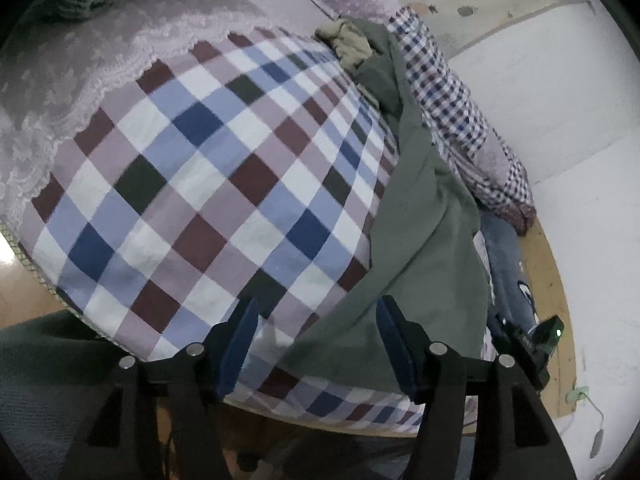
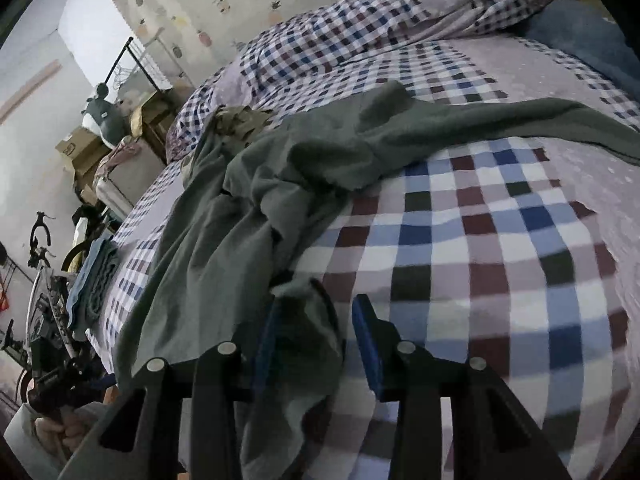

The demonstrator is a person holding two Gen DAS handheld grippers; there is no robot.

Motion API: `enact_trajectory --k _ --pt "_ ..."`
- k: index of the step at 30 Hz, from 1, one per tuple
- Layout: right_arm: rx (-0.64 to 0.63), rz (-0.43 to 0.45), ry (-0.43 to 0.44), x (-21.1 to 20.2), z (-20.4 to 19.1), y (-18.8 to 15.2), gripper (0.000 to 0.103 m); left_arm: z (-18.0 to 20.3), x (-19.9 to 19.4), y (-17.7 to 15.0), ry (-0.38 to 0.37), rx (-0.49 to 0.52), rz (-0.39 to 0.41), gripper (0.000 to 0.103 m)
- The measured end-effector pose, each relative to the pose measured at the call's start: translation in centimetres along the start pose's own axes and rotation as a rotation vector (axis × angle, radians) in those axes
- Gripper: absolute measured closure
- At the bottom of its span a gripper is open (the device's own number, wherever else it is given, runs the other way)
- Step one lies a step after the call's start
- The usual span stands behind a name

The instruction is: Fold clothes

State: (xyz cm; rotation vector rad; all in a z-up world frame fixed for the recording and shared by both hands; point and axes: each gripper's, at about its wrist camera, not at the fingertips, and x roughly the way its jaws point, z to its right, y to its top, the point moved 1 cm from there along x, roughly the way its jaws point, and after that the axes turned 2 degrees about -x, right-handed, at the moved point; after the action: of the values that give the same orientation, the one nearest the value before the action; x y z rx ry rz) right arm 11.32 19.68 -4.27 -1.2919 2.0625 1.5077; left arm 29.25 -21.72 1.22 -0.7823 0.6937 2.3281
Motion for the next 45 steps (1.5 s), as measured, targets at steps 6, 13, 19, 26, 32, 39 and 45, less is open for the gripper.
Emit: enact_trajectory --k 6,13,19,26,32,39,45 --pt "-0.022 -0.016 0.053 0.8 0.1 -0.2 0.065 0.1 1.1 -0.4 0.014 0.023 -0.041 0.037" --pt "-0.009 0.03 0.05 -1.2 0.1 -0.4 0.102 2.0 3.3 -1.3 0.042 0.127 -0.121 0.065" --pt "0.114 0.151 -0.02 -7.3 1.6 -1.7 0.103 2.8 1.2 -0.7 -0.038 0.122 -0.024 0.1" --pt "0.104 0.159 -0.072 -10.3 1.5 -3.2 0.098 2.8 -2.0 0.2 -0.161 0.084 0.079 0.101" --pt "-0.052 0.05 -0.105 -4.8 0.6 -3.0 0.061 2.8 -1.3 0.5 -0.164 0.078 0.059 0.101" --pt "-0.093 0.027 -0.033 -1.0 0.6 -1.4 0.059 1.9 -1.5 1.1 -0.143 0.068 0.07 0.101" --pt "-0.126 -0.028 0.019 2.6 -0.2 0.0 0.059 0.9 -2.1 1.7 -0.136 0.046 0.088 0.101"
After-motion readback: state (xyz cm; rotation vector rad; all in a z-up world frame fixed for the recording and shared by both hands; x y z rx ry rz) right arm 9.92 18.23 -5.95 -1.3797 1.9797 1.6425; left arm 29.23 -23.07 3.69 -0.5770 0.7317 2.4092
